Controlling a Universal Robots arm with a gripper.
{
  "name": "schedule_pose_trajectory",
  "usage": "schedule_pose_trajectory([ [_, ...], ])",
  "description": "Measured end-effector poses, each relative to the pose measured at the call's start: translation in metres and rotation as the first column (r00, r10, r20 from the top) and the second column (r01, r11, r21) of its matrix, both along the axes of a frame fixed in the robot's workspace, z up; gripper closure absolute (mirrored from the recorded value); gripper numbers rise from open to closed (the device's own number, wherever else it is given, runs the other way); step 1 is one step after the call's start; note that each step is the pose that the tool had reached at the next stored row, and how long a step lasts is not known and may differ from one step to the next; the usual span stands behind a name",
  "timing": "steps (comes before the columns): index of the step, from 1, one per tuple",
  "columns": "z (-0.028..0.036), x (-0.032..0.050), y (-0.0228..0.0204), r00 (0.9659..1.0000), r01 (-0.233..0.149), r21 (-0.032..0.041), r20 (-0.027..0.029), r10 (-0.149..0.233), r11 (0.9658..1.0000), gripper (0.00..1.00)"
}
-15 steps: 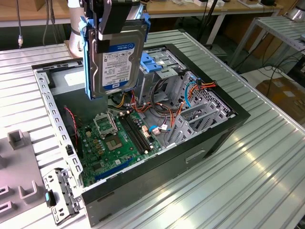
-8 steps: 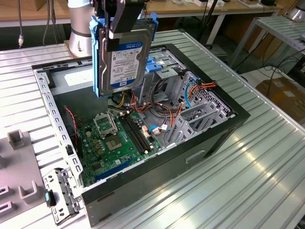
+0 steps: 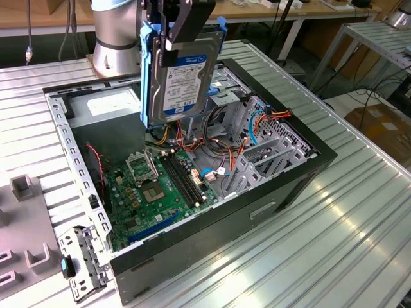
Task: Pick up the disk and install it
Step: 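Insert the disk into the insertion slot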
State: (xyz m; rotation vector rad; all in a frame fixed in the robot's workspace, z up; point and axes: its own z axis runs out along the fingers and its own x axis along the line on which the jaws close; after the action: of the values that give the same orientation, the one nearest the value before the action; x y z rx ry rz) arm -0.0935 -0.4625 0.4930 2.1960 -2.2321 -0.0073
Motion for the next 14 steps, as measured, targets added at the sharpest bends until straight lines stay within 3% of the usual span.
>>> schedule_pose_trajectory([
  [5,0.0000,0.0079,-0.0001,1.0000,0.000,-0.0035,0.0000,0.000,1.0000,0.63],
  [14,0.0000,0.0084,0.0000,1.0000,0.000,-0.0035,0.0000,0.000,1.0000,0.63],
])
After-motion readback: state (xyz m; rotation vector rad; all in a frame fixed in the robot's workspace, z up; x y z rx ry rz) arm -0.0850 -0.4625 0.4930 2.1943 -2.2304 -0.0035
